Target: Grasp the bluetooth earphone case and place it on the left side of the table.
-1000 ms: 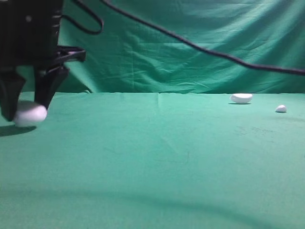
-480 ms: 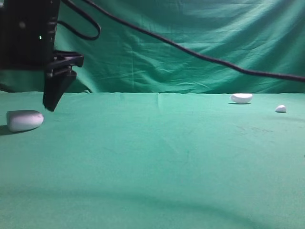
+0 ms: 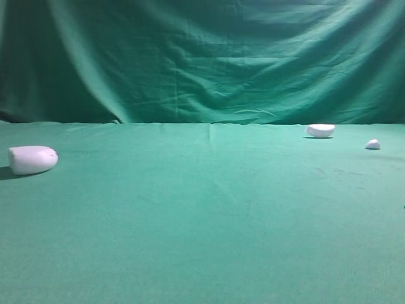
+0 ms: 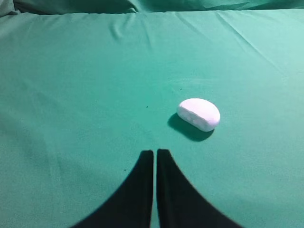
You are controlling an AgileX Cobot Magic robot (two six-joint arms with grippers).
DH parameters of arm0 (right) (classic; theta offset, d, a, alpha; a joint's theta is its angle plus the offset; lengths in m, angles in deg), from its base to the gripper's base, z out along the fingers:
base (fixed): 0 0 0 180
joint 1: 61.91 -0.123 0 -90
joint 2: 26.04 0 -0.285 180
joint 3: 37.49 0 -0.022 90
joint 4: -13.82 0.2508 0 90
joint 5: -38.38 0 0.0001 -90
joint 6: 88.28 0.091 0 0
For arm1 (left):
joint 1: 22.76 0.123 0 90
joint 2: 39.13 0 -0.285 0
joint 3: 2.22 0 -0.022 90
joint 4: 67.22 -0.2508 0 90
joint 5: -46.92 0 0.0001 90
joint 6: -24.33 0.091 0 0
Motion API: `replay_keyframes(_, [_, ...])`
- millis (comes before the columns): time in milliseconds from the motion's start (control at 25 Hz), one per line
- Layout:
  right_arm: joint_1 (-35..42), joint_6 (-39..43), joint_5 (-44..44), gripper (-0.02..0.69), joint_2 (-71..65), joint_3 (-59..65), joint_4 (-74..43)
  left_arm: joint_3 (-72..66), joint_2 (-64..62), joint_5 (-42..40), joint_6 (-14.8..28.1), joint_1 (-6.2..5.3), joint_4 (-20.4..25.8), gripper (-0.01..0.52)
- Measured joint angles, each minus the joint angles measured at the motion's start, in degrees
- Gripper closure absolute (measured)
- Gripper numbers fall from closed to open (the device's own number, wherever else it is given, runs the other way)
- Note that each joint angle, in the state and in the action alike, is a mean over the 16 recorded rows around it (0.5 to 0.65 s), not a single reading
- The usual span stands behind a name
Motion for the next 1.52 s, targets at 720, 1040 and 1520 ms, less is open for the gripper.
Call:
replay_keyframes(720, [9.8,3.8,18.6,0.665,42.5,56.7,1.0,0.0,0.0,0.0,0.0,0.00,0.0,0.514])
replay_keyframes(1040, [9.9,4.9,35.8,0.665,55.9,77.8,3.0,0.0,0.0,0.0,0.0,0.00,0.0,0.514])
replay_keyframes(1520, [10.6,-0.3,40.9,0.665,63.9,87.7,5.3,0.0,0.0,0.0,0.0,0.00,0.0,0.514])
